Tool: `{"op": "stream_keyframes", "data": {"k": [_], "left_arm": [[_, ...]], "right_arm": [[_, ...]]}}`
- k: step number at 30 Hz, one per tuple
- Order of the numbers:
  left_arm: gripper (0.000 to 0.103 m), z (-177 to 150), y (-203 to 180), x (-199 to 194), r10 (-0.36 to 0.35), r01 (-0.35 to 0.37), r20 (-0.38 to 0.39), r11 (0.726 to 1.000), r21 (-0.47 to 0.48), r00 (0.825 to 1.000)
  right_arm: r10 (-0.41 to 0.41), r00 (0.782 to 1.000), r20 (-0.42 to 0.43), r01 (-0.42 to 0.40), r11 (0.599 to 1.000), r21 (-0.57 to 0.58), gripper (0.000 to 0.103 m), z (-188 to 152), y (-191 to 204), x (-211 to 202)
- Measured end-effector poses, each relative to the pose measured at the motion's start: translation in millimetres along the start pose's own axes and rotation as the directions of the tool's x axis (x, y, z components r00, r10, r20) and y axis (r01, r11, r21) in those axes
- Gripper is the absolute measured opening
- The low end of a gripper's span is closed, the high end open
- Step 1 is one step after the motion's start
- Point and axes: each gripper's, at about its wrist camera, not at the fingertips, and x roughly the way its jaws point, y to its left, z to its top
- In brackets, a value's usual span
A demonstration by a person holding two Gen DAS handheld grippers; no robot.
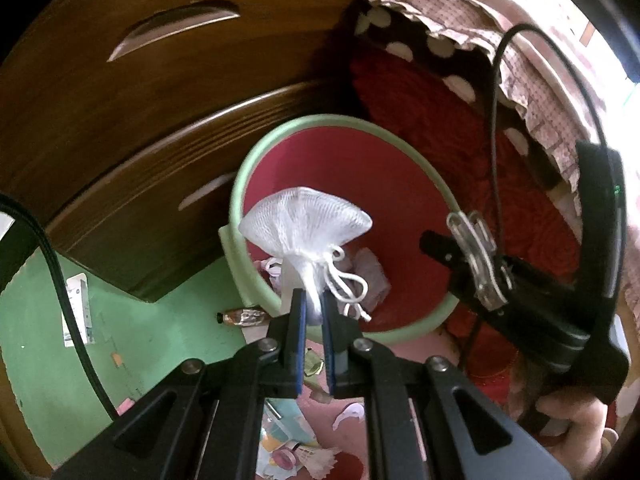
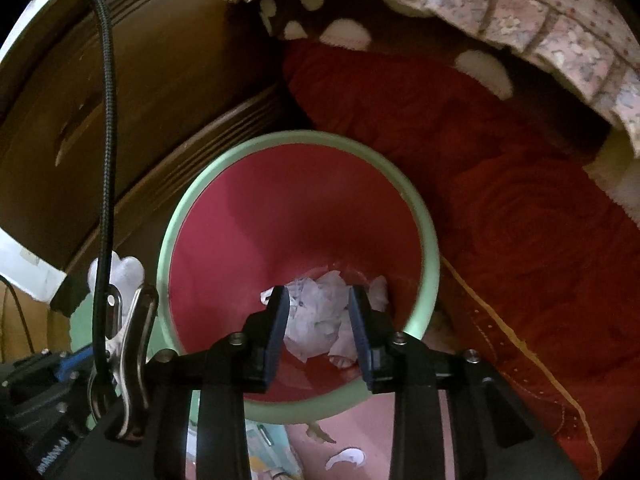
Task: Collect trash
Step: 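Open the right tool to drop the face mask into the bucket, then open the left tool to drop the mesh pouch into the bucket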
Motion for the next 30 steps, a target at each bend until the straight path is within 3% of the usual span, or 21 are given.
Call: {"op": "stream_keyframes", "data": {"k": [11, 30], "left_arm": [[0.007, 6.2, -15.0, 39.0, 0.006, -0.004, -0.064, 1.000, 0.029, 0.998], [0.008, 11.7, -31.5, 77.6, 0.014, -0.008, -0.095, 0.998, 0.066, 0.995]], "right_arm": [[0.016, 1.000, 0.016, -0.016, 0.999, 0.034, 0.032, -4.4, -7.7, -10.4], [0.034, 0.999, 0.006, -0.035, 0.997, 0.074, 0.032, -3.3, -20.0, -8.1]]}}
